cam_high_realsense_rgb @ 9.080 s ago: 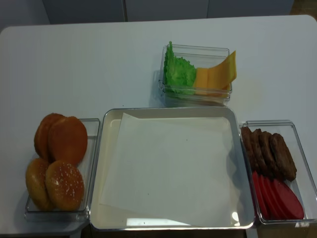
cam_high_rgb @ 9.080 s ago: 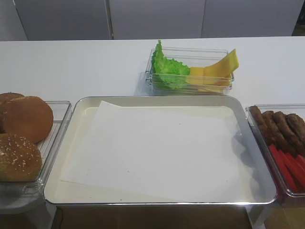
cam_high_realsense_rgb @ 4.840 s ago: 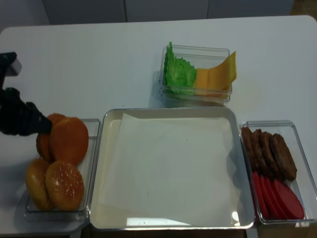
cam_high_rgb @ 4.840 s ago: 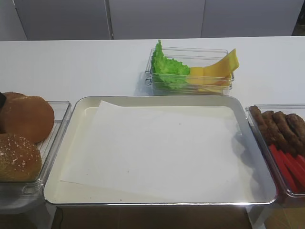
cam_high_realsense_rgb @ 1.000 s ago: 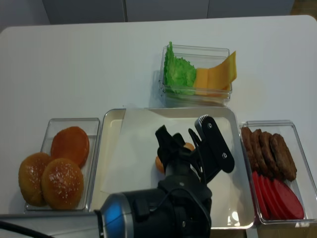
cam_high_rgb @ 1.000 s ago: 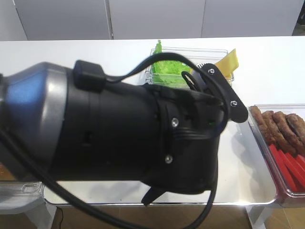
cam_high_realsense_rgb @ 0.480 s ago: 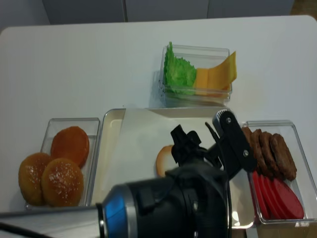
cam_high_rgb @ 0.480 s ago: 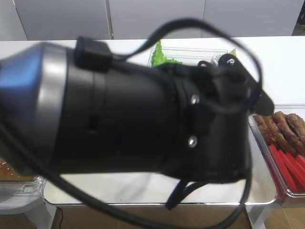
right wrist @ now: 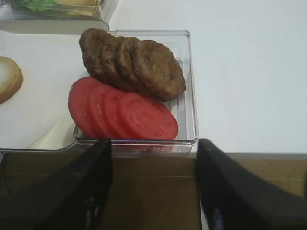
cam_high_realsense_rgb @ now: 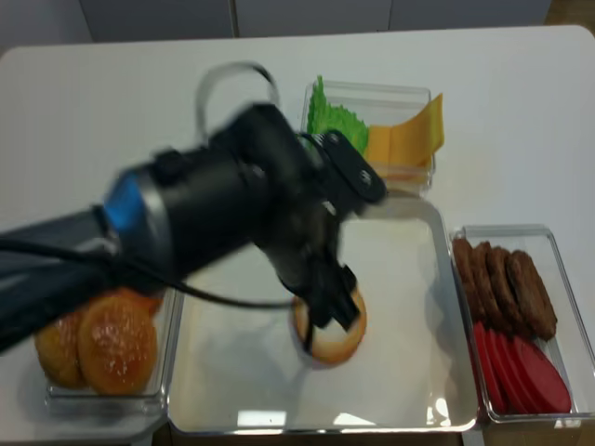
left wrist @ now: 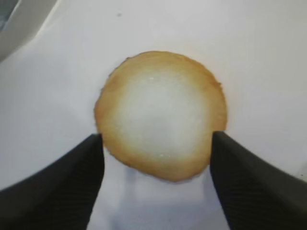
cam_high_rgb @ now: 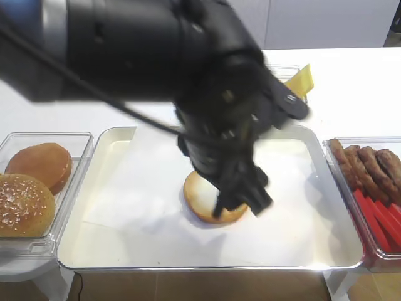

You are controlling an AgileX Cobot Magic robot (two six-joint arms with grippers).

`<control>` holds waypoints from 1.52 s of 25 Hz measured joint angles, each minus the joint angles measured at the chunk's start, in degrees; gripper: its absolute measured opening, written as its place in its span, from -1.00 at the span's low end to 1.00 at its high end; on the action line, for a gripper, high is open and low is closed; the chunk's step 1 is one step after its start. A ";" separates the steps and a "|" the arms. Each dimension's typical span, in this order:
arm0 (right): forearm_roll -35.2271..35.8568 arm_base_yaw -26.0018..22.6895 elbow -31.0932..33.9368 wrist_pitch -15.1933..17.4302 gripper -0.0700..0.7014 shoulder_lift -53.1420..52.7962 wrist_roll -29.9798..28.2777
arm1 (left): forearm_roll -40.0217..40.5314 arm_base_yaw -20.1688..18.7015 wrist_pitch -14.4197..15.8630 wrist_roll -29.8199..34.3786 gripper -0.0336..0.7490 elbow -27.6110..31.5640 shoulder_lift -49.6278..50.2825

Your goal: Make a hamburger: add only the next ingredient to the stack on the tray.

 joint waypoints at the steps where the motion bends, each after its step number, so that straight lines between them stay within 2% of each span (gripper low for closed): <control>1: 0.00 0.00 0.00 0.00 0.30 0.00 0.00 | -2.34 2.34 0.41 0.78 0.37 0.01 -0.95; 4: 0.00 0.00 0.00 0.00 0.30 0.00 0.04 | -6.66 10.52 2.00 1.83 0.35 0.01 -3.30; 9: -0.04 0.00 0.00 0.00 0.30 0.00 0.04 | -7.23 23.85 4.50 2.13 0.27 0.01 -6.87; 14: -0.13 0.00 0.00 0.00 0.30 0.00 0.13 | -7.23 35.84 8.26 3.23 0.21 0.97 -10.98; 17: -0.13 0.00 0.00 0.00 0.30 0.00 0.13 | -7.23 41.91 9.78 3.59 0.19 3.33 -14.89; 20: -0.13 0.00 0.00 0.00 0.30 0.00 0.13 | -7.23 47.39 10.08 3.92 0.18 8.85 -20.25; 24: -0.13 0.00 0.00 0.00 0.30 0.00 0.13 | -7.23 52.15 10.08 5.67 0.18 17.32 -29.55; 26: -0.13 0.00 0.00 0.00 0.30 0.00 0.13 | -7.23 53.19 10.08 6.22 0.18 21.99 -34.72; 30: -0.13 0.00 0.00 0.00 0.30 0.00 0.13 | -7.58 53.33 10.08 6.30 0.18 30.18 -45.76; 38: -0.13 0.00 0.00 0.00 0.30 0.00 0.13 | -7.68 53.43 11.11 5.92 0.18 41.34 -65.29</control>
